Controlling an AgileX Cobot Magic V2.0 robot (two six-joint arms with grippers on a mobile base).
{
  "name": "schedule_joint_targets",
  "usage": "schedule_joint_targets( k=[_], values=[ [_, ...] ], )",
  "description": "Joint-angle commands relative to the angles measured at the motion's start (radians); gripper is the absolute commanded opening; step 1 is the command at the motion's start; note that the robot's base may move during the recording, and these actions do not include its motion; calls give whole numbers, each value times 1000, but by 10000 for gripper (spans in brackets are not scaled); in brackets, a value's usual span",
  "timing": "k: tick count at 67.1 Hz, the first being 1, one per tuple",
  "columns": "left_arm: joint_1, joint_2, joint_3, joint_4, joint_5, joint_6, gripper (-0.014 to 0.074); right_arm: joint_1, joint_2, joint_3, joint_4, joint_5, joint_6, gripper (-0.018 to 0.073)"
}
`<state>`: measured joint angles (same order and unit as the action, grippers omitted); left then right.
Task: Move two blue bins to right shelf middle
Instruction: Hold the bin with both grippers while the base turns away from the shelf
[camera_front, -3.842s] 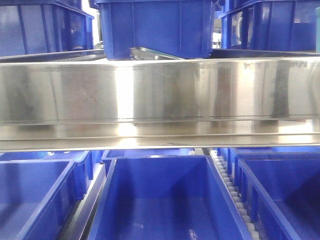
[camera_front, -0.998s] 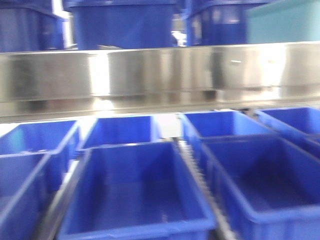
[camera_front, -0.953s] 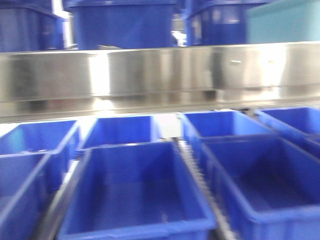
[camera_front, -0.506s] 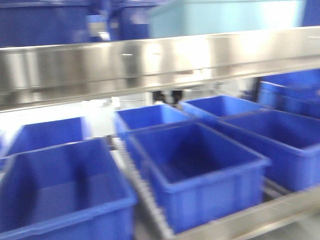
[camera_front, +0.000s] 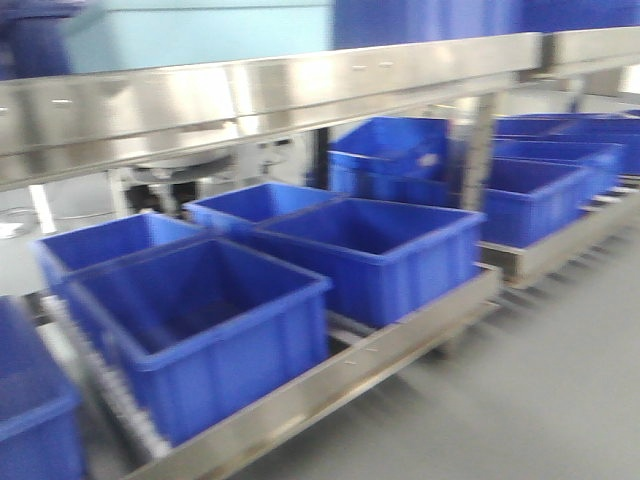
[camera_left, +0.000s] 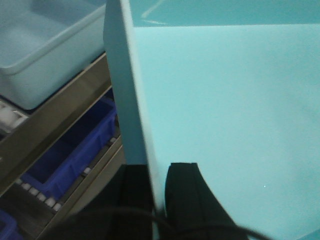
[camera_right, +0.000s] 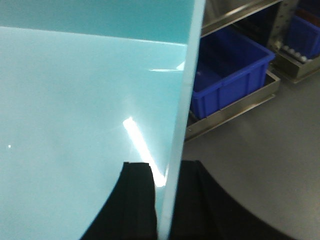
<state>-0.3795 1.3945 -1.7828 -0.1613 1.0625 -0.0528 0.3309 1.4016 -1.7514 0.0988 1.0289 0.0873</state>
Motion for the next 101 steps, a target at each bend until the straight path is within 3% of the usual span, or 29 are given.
schedule_joint_targets(
  k=[1, 101],
  values=[
    [1, -12, -11, 40, -41, 19, -111, -10, -15, -4, -32, -29, -23, -152],
    [1, -12, -11, 40, -41, 19, -111, -10, -15, -4, -32, -29, -23, -152]
  ],
)
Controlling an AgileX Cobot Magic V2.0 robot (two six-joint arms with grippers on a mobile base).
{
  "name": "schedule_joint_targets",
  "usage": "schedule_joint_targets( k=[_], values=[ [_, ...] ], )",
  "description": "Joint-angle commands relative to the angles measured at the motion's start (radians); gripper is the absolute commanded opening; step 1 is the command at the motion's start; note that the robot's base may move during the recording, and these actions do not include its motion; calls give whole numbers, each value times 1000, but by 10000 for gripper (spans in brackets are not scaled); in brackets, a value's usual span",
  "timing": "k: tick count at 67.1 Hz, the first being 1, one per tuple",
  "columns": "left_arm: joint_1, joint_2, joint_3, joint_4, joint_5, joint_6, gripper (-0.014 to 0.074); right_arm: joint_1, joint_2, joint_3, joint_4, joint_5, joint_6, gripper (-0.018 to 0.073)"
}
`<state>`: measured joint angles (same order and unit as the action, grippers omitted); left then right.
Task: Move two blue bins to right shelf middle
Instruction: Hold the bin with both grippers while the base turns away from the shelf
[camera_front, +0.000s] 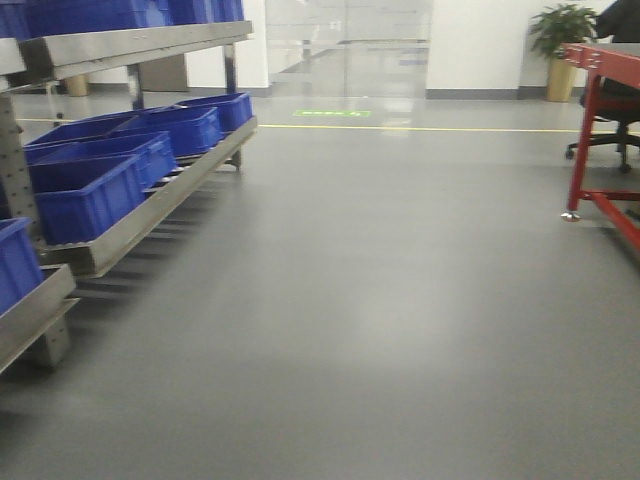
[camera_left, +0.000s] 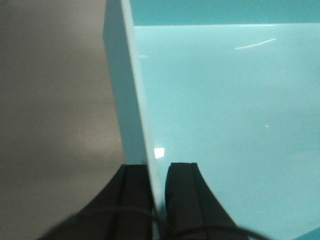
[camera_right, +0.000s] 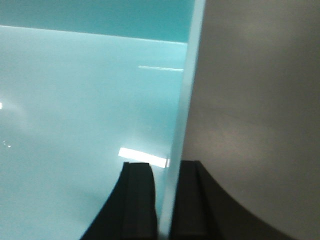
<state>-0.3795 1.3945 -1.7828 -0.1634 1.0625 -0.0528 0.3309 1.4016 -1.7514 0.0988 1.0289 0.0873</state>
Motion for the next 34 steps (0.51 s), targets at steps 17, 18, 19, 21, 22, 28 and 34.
schedule_joint_targets(
  k=[17, 18, 19, 21, 22, 28, 34],
  values=[
    [1, -12, -11, 42, -41, 19, -111, -10, -15, -4, -32, -29, -23, -152],
    [1, -12, -11, 42, -41, 19, -111, -10, -15, -4, -32, -29, -23, -152],
    [1, -12, -11, 42, -41, 19, -111, -10, -15, -4, -32, -29, -23, -152],
    [1, -12, -11, 42, -41, 19, -111, -10, -15, -4, -32, -29, -23, -152],
    [1, -12, -11, 42, -41, 19, -111, -10, -15, -4, -32, -29, -23, -152],
    [1, -12, -11, 42, -41, 19, -111, -10, -15, -4, -32, -29, -23, -152],
    [1, -12, -11, 42, -41, 19, -111, -10, -15, -4, -32, -29, -23, -152]
  ],
)
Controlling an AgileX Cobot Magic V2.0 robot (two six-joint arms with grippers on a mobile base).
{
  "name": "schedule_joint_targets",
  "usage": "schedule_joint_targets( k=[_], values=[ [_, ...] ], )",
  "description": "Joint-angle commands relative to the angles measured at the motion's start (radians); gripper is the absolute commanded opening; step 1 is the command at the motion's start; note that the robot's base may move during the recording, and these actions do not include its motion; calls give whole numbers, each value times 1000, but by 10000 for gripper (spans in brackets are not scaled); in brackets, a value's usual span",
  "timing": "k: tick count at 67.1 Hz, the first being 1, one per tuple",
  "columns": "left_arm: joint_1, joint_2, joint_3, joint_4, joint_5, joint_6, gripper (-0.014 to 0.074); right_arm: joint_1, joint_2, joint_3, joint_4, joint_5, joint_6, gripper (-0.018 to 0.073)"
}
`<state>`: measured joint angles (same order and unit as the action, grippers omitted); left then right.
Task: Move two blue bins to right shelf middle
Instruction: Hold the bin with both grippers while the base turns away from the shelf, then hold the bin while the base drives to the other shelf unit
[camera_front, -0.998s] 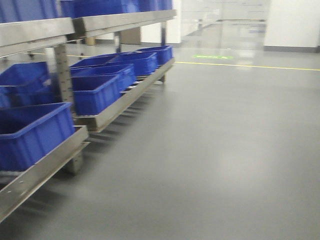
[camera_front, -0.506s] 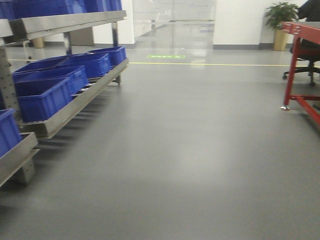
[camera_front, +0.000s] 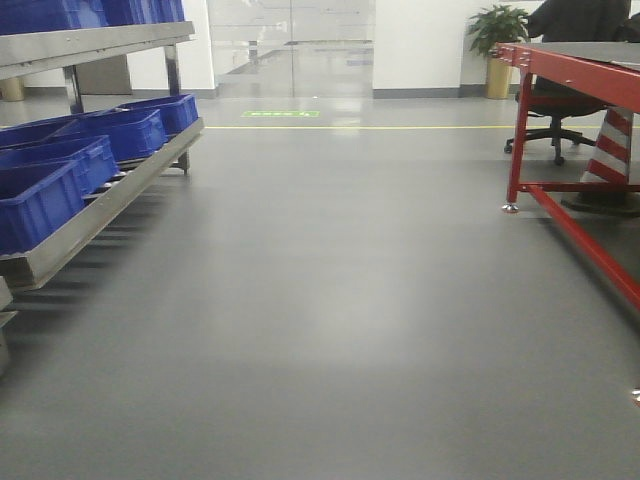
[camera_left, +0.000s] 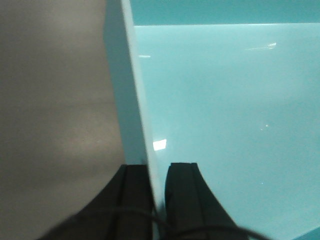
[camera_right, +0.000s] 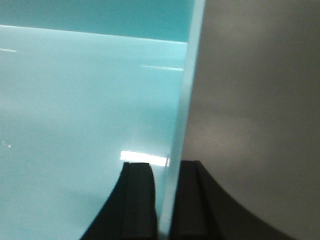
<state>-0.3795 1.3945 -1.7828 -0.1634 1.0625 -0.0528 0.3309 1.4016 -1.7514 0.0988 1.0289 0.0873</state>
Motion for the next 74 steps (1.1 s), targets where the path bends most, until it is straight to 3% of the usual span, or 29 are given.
schedule_joint_targets(
  k=[1, 74],
  values=[
    [1, -12, -11, 42, -41, 19, -111, -10, -15, -4, -32, -29, -23, -152],
    [1, -12, -11, 42, -41, 19, -111, -10, -15, -4, -32, -32, -23, -152]
  ],
)
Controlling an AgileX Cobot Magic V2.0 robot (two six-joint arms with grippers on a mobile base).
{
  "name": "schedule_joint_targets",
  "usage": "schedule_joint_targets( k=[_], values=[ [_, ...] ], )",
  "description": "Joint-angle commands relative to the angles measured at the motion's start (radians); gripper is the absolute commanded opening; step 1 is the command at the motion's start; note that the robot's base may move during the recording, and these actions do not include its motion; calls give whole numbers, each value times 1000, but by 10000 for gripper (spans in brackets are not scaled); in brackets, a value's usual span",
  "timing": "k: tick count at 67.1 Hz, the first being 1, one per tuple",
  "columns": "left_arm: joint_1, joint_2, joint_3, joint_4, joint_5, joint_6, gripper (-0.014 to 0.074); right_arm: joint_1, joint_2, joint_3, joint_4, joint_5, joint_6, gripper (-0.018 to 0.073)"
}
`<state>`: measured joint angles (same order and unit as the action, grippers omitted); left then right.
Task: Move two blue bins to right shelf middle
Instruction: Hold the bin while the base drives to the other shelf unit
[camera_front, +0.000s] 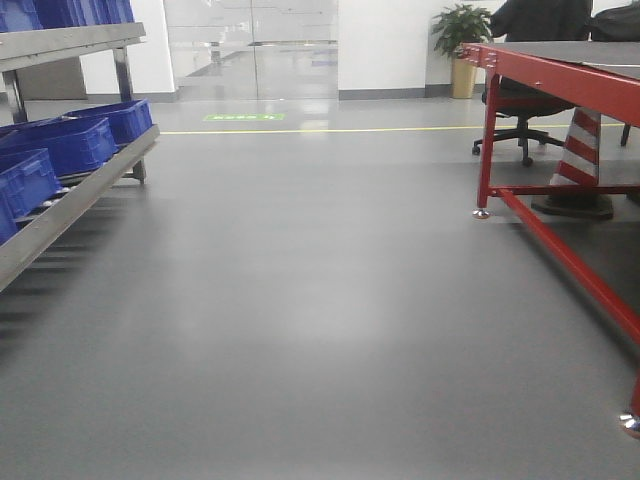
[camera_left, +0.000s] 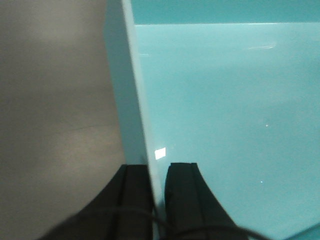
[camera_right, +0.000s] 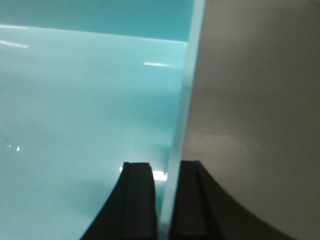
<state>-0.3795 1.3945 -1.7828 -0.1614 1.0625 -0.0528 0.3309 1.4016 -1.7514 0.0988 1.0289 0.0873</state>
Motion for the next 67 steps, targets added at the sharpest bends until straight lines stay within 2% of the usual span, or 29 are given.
schedule_joint_targets(
  k=[1, 67],
  values=[
    [1, -12, -11, 40, -41, 19, -111, -10, -15, -4, -32, -32, -23, -152],
    [1, -12, -11, 40, -41, 19, -111, -10, -15, -4, -32, -36, -23, -152]
  ],
)
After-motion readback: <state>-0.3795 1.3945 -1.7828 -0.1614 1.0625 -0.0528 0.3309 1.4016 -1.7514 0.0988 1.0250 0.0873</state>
